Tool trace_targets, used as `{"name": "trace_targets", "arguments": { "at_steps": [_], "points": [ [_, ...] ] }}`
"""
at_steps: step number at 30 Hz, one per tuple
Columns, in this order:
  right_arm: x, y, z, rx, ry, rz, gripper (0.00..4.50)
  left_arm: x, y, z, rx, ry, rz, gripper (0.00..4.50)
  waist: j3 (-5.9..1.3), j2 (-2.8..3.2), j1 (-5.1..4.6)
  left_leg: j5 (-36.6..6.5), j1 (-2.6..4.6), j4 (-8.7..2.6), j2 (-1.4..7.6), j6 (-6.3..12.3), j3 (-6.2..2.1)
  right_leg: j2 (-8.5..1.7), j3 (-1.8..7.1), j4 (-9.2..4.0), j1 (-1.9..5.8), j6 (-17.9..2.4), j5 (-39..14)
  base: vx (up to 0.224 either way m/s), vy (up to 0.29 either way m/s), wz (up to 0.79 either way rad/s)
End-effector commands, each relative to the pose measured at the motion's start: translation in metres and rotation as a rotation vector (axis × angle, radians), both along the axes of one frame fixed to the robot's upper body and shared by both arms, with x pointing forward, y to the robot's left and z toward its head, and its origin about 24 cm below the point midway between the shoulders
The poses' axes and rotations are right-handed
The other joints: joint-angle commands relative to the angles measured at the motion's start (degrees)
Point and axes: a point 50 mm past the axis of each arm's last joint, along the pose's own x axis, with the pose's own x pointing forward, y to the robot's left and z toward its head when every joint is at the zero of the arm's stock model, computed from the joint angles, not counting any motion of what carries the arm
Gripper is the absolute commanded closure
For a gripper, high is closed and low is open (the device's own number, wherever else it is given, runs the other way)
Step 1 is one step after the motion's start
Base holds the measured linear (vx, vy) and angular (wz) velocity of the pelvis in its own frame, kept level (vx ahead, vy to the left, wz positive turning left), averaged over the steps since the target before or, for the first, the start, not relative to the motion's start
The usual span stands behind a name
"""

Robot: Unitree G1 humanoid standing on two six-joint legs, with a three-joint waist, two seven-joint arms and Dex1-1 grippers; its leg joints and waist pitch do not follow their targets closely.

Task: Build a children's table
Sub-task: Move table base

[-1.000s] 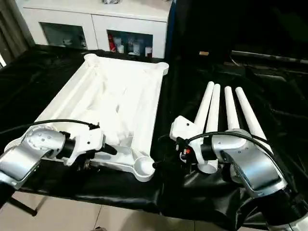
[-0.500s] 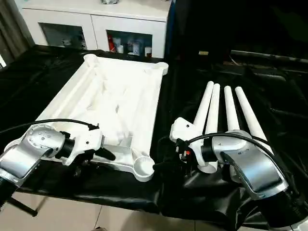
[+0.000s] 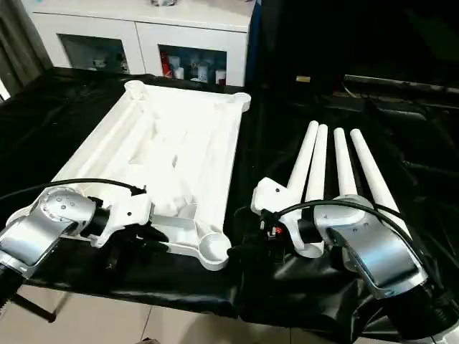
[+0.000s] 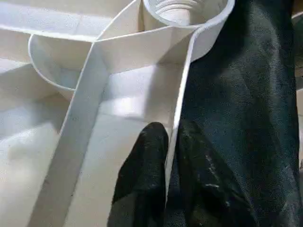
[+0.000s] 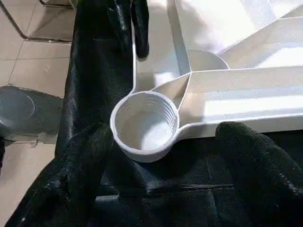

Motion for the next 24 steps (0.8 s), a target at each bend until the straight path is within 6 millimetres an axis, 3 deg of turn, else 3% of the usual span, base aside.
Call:
{"name": "trace_targets", "arguments": {
  "at_steps": [1,9,13,20,24],
  "points": [
    [0.001,-0.001,0.002,-0.017,-0.011,0.003,0.58,-0.001,0.004,-0.004,0.033,-0.002,0.014,4.26,-3.33,0.23,0.12,-8.79,0.61,-5.10,4.41,0.68,-1.69,-5.38,3.37,-4.62,2.57,-14.77,-5.79,0.000,0.000,0.00],
    [0.004,0.001,0.000,-0.013,-0.032,-0.025,0.58,0.012,0.009,-0.005,-0.043,-0.099,0.180,4.47,-3.31,-0.06,-0.47,-8.12,0.29,-4.87,4.20,1.20,-1.66,-5.48,3.34,-4.81,2.77,-14.59,-7.05,0.000,0.000,0.00],
    [0.005,0.000,0.001,-0.014,-0.037,-0.028,0.58,0.016,0.021,-0.003,-0.016,-0.163,0.213,4.47,-3.24,-0.38,-1.00,-8.52,0.02,-4.93,4.07,1.55,-1.84,-5.42,3.29,-5.06,2.81,-12.97,-10.59,0.000,0.000,0.00],
    [0.007,0.000,0.001,-0.018,-0.045,-0.028,0.58,0.022,0.039,0.000,0.024,-0.229,0.243,4.47,-3.42,-0.26,-0.80,-6.65,0.39,-4.85,4.28,2.28,-1.62,-5.31,3.26,-4.61,2.49,-14.04,-5.77,0.000,0.000,0.00],
    [0.008,0.001,0.001,-0.022,-0.053,-0.028,0.58,0.027,0.046,0.003,-0.015,-0.288,0.271,4.47,-3.36,-0.26,-0.64,-7.24,0.43,-4.90,4.31,2.06,-1.59,-5.36,3.26,-4.63,2.49,-14.31,-6.00,0.000,0.000,0.00]
  ]
}}
